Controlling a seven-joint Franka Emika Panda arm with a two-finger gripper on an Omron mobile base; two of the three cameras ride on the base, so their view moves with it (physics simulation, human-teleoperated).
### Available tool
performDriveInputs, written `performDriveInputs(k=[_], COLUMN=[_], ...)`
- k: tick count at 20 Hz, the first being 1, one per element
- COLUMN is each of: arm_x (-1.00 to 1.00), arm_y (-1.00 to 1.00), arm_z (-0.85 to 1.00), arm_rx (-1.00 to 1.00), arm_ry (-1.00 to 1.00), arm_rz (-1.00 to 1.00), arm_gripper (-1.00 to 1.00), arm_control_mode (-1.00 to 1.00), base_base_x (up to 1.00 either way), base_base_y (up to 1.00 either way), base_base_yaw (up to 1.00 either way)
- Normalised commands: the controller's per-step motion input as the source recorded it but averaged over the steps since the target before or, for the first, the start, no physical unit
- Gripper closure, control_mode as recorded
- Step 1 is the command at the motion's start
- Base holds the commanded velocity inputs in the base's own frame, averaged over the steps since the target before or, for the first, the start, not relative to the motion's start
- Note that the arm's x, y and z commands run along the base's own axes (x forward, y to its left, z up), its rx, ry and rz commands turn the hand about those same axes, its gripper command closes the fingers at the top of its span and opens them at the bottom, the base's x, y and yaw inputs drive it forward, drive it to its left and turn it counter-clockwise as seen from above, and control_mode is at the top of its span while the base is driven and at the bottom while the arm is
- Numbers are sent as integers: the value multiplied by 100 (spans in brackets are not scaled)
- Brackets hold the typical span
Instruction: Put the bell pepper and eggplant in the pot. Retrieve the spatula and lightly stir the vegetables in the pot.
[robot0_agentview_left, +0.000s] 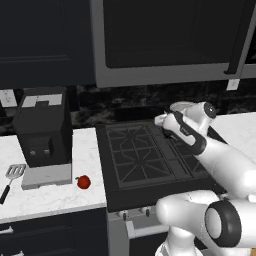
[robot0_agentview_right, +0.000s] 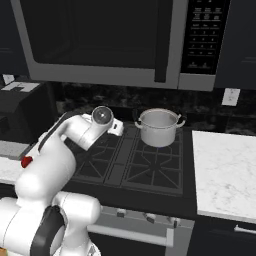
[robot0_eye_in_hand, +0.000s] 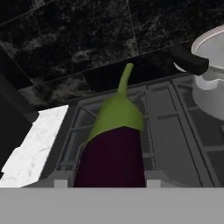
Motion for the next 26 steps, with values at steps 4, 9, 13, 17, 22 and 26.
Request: performDriveInputs(k=[4, 9, 13, 17, 22, 26], arm_x=[70, 60, 33, 48, 57, 44], arm_y=[-89, -81, -74, -61, -48, -29], arm_z=[24, 1, -2, 0, -5, -24], arm_rx=[9, 10, 3, 0, 0, 2], arm_ry=[1, 0, 0, 0, 0, 0], arm_rz=[-3, 0, 0, 0, 0, 0], arm_gripper=[100, 100, 100, 100, 100, 100], arm_control_mode=[-100, -100, -100, -100, -100, -100], base_base_x=[0, 0, 0, 0, 0, 0], base_base_y=[0, 0, 0, 0, 0, 0], base_base_yaw=[0, 0, 0, 0, 0, 0])
